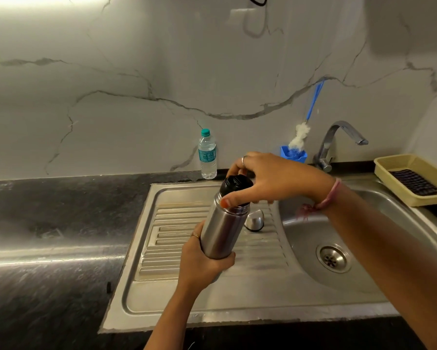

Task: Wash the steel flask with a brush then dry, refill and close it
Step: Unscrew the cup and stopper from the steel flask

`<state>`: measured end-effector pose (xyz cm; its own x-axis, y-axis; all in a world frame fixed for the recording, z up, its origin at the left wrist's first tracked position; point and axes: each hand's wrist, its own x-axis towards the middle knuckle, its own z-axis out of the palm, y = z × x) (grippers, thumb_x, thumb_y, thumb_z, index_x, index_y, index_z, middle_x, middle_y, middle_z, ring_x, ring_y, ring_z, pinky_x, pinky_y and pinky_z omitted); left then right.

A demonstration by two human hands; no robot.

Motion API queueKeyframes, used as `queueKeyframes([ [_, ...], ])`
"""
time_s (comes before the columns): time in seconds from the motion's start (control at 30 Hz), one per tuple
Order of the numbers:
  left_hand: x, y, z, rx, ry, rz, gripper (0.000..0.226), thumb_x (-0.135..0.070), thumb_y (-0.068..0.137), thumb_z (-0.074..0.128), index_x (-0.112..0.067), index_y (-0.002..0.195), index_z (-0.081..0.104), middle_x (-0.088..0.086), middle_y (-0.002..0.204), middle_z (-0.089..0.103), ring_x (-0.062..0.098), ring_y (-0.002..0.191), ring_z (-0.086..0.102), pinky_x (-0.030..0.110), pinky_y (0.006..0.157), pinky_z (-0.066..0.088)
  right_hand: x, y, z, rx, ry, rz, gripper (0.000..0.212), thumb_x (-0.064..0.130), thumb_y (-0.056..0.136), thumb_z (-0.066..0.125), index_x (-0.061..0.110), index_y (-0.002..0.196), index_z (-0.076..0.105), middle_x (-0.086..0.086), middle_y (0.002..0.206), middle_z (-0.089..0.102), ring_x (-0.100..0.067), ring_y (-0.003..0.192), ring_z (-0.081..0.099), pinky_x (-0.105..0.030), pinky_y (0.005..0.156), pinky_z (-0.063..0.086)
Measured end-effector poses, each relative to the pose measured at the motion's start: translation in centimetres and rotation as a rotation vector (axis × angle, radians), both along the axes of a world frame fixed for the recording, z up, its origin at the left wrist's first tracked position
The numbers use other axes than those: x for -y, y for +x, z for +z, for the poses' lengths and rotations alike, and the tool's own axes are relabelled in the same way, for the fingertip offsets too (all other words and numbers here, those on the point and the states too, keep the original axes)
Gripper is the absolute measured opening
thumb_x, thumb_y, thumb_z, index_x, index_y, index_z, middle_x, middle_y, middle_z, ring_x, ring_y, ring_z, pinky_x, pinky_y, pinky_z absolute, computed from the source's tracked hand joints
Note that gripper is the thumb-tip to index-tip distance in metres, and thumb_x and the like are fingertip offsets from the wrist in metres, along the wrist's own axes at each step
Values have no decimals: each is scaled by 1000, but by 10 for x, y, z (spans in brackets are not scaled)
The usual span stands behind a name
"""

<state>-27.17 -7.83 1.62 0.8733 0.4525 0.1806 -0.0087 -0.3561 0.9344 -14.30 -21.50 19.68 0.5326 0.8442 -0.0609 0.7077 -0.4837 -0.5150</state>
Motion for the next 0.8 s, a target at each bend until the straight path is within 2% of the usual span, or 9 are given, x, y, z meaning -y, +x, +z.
queueKeyframes([
  [0.13,-1,-1,-6,-20,19,8,77,-38,47,85,-33,118,54,-8,99,67,4,83,64,15,65,51,-4,3,-1,79,-90,64,53,55,80,64,17,117,61,2,96,66,-9,71,67,-12,59,49],
  [0.3,-2,-1,-8,-43,32,-19,72,-28,49,87,-36,111,52,-7,96,66,3,81,64,16,64,51,4,14,6,125,-123,322,55,33,81,73,28,131,51,11,119,53,1,97,54,-9,78,45],
  [0.4,0,-1,-9,-54,17,-18,72,-27,49,86,-35,112,52,-6,95,66,2,80,64,15,63,50,4,21,7,84,-140,419,63,12,79,75,33,132,49,13,131,49,-5,119,49,-25,98,48],
  [0.5,3,2,-9,-56,-9,-14,71,-26,50,86,-31,112,53,-3,94,66,2,77,64,13,59,49,4,21,11,-18,-196,378,86,23,76,78,41,144,30,15,146,34,-1,126,37,-23,99,44],
  [0.57,4,3,-8,-58,1,-18,70,-27,50,86,-35,111,51,-4,95,65,1,79,63,13,61,49,3,19,10,-42,-239,266,94,42,74,76,37,149,19,11,148,34,-3,122,44,-20,94,46],
  [0.63,4,5,-8,-60,17,-20,70,-29,50,86,-38,109,51,-7,96,65,1,81,63,14,63,50,1,18,6,-18,-273,170,79,52,79,66,24,144,32,-2,133,53,-12,96,66,-20,74,56],
  [0.7,3,6,-9,-62,17,-21,69,-28,51,86,-36,110,52,-8,96,65,2,81,63,14,63,50,0,17,5,-27,-241,189,60,40,85,66,21,136,42,-2,117,60,-7,79,69,-19,61,57],
  [0.73,3,7,-9,-63,14,-22,70,-28,51,86,-34,112,53,-8,96,66,2,81,63,14,63,50,0,18,7,-46,-225,223,57,31,85,69,24,136,43,2,118,57,0,78,66,-20,64,57],
  [0.8,2,7,-8,-67,12,-23,73,-29,50,86,-27,117,55,-8,96,66,2,81,63,13,63,50,5,24,8,-75,-232,276,72,23,79,76,34,140,38,10,127,48,7,87,61,-27,73,58],
])
